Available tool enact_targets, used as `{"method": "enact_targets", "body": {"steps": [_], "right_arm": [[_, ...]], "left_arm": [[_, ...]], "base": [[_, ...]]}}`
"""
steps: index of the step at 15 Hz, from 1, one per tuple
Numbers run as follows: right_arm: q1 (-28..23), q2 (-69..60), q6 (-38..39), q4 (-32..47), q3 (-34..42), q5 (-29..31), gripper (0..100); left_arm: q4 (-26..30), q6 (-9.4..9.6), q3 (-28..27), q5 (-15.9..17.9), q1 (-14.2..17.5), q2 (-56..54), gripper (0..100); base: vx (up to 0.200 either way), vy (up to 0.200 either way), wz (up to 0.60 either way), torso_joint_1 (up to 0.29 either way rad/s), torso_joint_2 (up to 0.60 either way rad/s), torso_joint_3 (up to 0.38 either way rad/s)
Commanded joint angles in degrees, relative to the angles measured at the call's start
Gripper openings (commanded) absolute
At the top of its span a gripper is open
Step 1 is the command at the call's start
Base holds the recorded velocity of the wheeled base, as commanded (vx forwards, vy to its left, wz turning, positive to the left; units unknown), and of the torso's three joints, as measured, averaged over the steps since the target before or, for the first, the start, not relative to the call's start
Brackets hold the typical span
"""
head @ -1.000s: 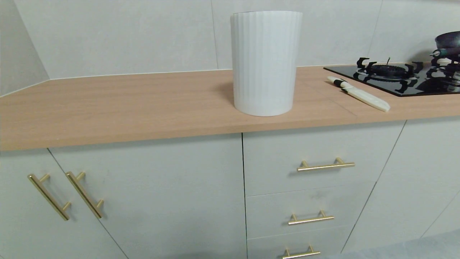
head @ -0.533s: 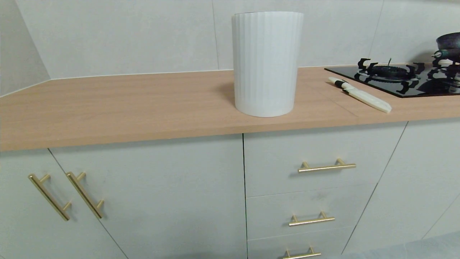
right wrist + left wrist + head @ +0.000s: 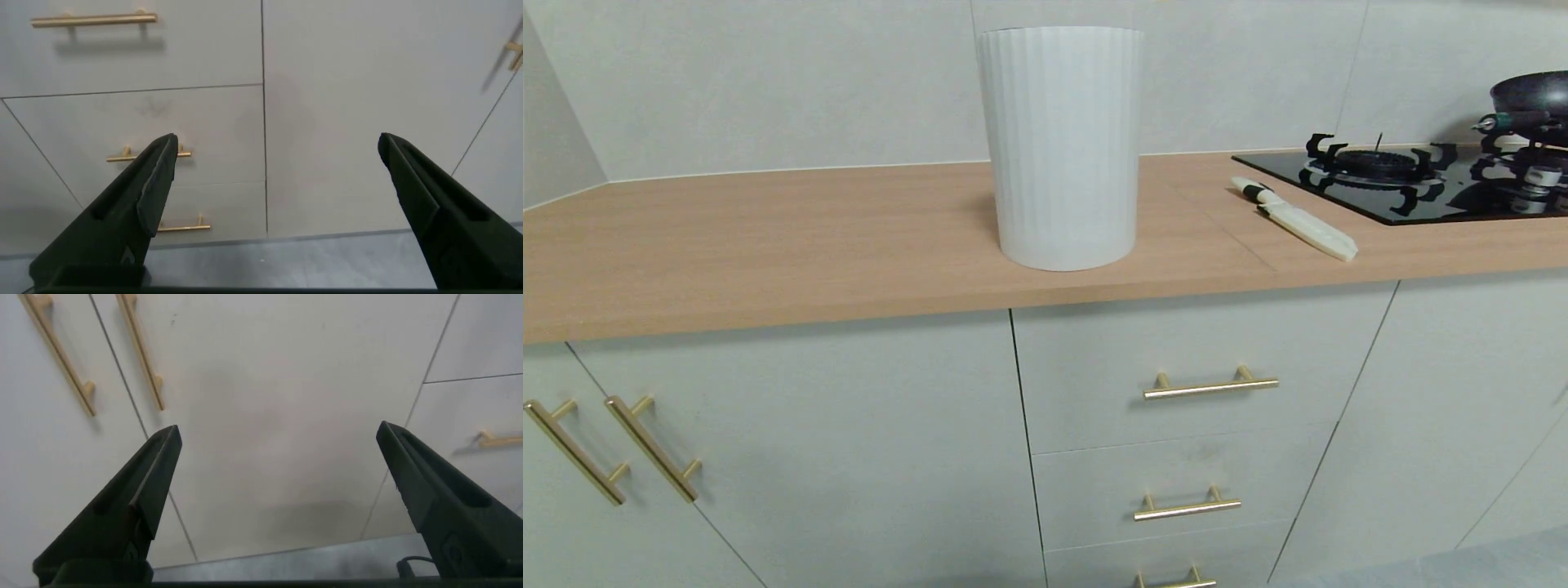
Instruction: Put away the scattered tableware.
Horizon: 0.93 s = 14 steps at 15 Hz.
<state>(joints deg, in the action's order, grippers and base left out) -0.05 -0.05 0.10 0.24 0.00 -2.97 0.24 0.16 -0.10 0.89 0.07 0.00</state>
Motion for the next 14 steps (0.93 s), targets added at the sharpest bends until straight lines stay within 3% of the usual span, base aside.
{"method": "enact_targets", "body": {"steps": [1,3,6,14], "right_arm": [[0.05,0.05,-0.01,0.02,0.00,-0.01,100],[0.05,0.05,-0.01,0.02,0.00,-0.01,100],[0.05,0.05,-0.01,0.02,0.00,-0.01,100],[0.05,0.05,-0.01,-0.07,0.00,-0.01,100]], "left_arm": [[0.02,0.02,-0.08,-0.01,0.10,0.00,100],[0.02,0.02,0.01,0.08,0.10,0.00,100],[0.02,0.02,0.01,-0.01,0.10,0.00,100],[0.02,-0.07,0.01,-0.01,0.10,0.00,100]], "base": [[0.000,0.000,0.00,0.000,0.00,0.000],[0.000,0.000,0.00,0.000,0.00,0.000],[0.200,0.000,0.00,-0.001,0.00,0.002],[0.000,0.000,0.00,0.000,0.00,0.000]]}}
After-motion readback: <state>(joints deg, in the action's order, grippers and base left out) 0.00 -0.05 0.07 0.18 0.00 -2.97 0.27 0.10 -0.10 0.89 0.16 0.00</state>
